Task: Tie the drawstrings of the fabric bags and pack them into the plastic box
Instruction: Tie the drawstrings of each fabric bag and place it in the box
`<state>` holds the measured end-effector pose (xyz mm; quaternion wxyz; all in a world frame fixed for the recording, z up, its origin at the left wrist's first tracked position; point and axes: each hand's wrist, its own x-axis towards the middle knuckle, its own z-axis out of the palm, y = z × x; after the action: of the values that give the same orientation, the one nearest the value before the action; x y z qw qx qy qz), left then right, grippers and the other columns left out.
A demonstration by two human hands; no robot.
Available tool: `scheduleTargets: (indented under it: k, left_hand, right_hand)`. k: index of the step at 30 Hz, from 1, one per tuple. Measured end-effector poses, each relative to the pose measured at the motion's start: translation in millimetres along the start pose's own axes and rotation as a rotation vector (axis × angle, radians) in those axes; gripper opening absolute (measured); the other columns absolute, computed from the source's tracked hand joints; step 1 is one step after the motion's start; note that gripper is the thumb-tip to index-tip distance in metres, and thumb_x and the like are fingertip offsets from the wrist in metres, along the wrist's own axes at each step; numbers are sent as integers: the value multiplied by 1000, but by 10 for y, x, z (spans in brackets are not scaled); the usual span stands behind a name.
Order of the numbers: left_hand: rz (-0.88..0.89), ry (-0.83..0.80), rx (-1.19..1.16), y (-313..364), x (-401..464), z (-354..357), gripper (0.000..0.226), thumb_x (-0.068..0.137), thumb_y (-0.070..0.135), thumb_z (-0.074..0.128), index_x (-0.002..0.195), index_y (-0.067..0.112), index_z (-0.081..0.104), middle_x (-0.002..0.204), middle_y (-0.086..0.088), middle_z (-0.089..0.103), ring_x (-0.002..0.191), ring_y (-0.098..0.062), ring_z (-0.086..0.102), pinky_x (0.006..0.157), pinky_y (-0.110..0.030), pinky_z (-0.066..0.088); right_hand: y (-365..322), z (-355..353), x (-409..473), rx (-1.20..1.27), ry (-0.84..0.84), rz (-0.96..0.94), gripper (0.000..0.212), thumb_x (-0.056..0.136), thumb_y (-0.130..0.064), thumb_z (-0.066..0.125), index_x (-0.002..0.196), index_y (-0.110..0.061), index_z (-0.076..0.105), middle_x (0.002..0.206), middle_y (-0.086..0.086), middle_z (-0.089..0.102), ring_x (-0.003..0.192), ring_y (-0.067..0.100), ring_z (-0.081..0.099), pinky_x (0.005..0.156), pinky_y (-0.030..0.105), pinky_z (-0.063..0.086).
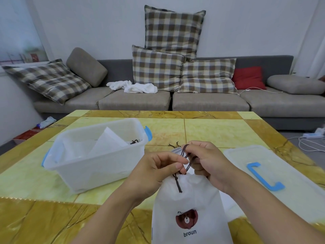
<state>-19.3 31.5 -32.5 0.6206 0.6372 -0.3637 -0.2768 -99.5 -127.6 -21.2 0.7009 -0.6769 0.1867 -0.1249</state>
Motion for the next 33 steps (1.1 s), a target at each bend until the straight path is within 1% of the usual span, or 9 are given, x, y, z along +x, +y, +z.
scheduleTargets:
  k: [8, 12, 15, 19, 21, 23, 26, 29, 33]
  left_hand:
    - [-61, 81, -6, 3, 4, -16, 15, 93, 11, 67, 98, 16, 80, 89, -5, 77, 82, -10, 70, 76, -17, 54]
    - [-60, 184, -32, -22, 23, -30, 10, 83, 15, 77, 92, 18, 81, 90, -6, 78, 82, -13, 71, 77, -25, 54]
    - [-24, 225, -6, -23, 31, 13, 10, 91, 12, 70, 90, 14, 80, 81, -4, 76, 71, -9, 67, 69, -20, 51]
    - [22, 200, 26, -14, 32, 29, 21, 99, 10, 58, 96, 14, 79, 80, -3, 74, 74, -9, 63, 72, -19, 51]
    - [29, 167, 38, -6, 25, 16, 22, 100, 10, 57, 96, 15, 79, 80, -2, 73, 75, -10, 63, 74, -21, 51]
    - [33, 126, 51, -6, 14, 8, 23, 100, 11, 57, 95, 17, 79, 81, -1, 72, 77, -12, 63, 75, -22, 51]
    - [29, 82, 55, 3, 6, 9, 24, 100, 11, 58, 93, 21, 79, 84, -1, 73, 82, -11, 66, 80, -22, 51]
    - [35, 56, 51, 11, 1, 4, 24, 99, 10, 58, 92, 20, 79, 84, -2, 73, 84, -10, 67, 78, -19, 50]
    - [41, 19, 45, 23, -14, -5, 22, 99, 9, 58, 96, 16, 78, 84, -1, 73, 84, -9, 67, 79, -18, 51]
  right_hand:
    - [-17, -140, -7, -99, -33, -25, 17, 89, -15, 70, 76, -15, 59, 57, -3, 34, 49, 10, 24, 41, 20, 19]
    - [-75, -243, -53, -207, -68, -124, 14, 88, -5, 68, 77, -11, 63, 59, 0, 43, 47, 9, 30, 42, 19, 22]
    - [-80, -206, -84, -300, -99, -228, 2, 88, -4, 71, 89, -6, 70, 58, -1, 45, 50, 7, 39, 46, 11, 32]
    - [-32, -201, -27, -411, -54, -244, 28, 85, -14, 78, 109, -24, 69, 59, -3, 44, 57, 14, 42, 59, 21, 36]
    - [-29, -218, -9, -370, -76, -195, 37, 88, -15, 75, 119, -33, 65, 58, -4, 39, 52, 10, 37, 52, 15, 34]
    - [-37, -228, -8, -293, -121, -117, 34, 92, -17, 69, 120, -35, 67, 57, -6, 38, 49, 9, 30, 44, 17, 25]
    - [-66, -217, -6, -194, -195, -8, 23, 90, -26, 66, 110, -18, 75, 58, -10, 42, 52, 10, 21, 44, 21, 14]
    - [-45, -217, 26, -132, -212, 36, 43, 77, -36, 68, 107, -6, 72, 69, -5, 45, 51, 8, 22, 41, 18, 14]
    - [-7, -227, 35, -106, -284, 39, 26, 95, -25, 63, 111, -7, 72, 65, -8, 46, 51, 7, 24, 41, 18, 14]
